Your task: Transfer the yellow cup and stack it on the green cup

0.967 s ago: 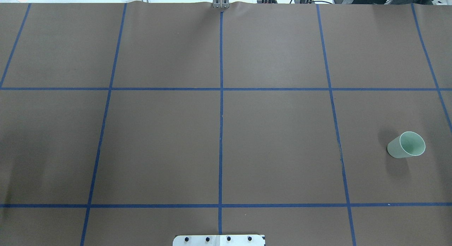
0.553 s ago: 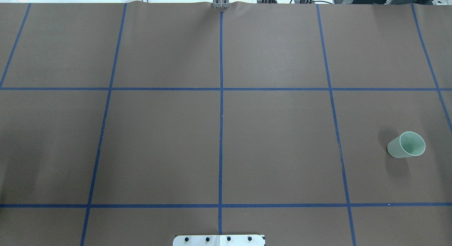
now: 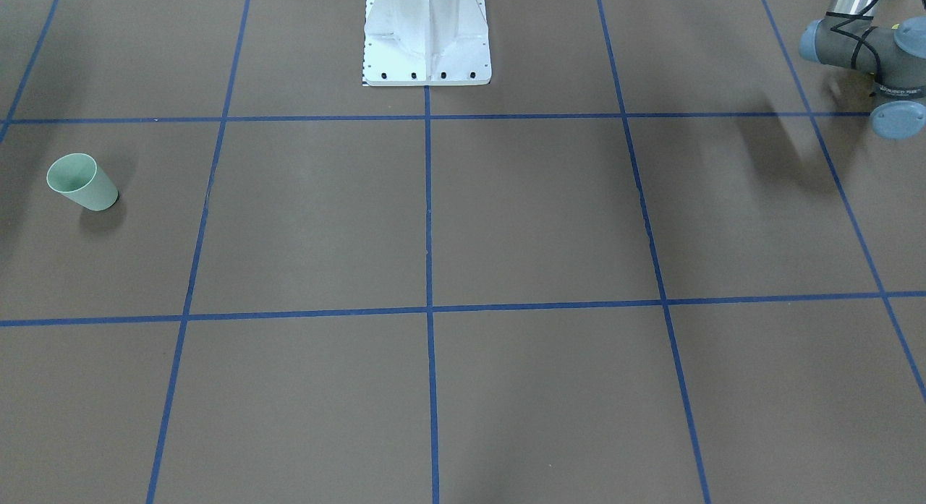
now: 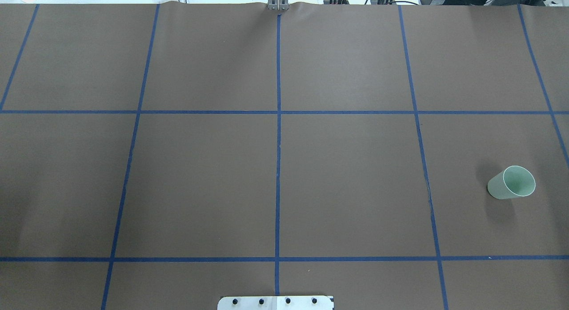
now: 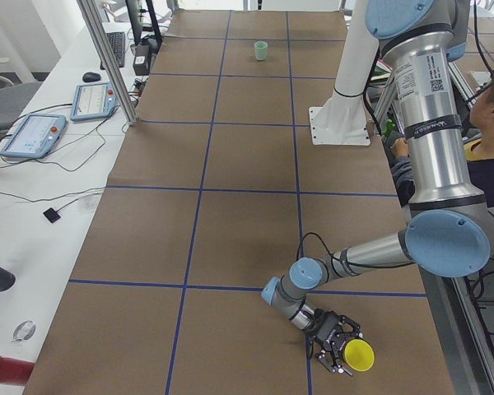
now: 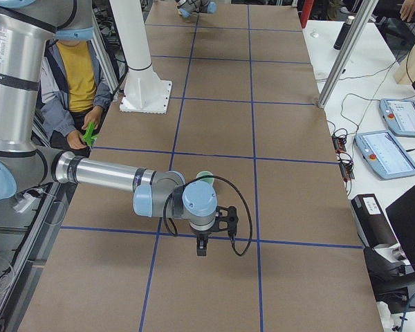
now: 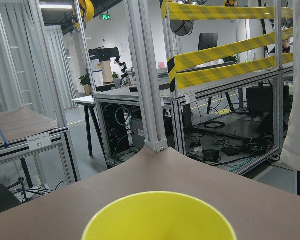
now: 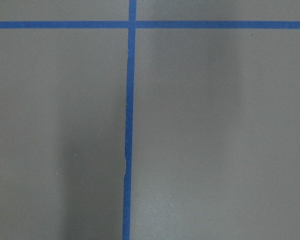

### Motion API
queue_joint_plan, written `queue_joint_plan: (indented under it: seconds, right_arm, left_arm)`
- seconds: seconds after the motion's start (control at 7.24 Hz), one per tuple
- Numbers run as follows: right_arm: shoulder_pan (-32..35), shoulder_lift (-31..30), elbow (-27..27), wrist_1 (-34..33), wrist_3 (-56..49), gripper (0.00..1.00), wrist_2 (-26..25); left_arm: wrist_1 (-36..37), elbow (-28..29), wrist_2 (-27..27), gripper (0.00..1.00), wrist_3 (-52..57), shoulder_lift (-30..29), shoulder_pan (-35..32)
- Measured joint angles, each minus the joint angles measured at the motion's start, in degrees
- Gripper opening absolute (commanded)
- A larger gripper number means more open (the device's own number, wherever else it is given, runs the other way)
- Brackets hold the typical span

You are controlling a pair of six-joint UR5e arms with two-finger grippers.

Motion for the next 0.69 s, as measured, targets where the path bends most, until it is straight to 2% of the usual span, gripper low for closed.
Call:
queue_joint_plan:
  seconds: [0.41,0.55,0.69]
  right_arm:
    - [0.0,0.0,0.0,0.0,-0.1,1.0,0.0]
    - [0.0,0.1,0.0,0.0,0.0,1.0,0.0]
    - [0.0,0.1,0.0,0.0,0.0,1.0,0.0]
  left_arm:
    - [-0.7,1.0,-0.5,0.97,-0.3,0.0,0.1]
    - [-0.7,1.2,-0.8,0.84,-0.2,0.0,0.2]
    - [-0.6,1.3,-0.9,0.63,-0.1,0.0,0.4]
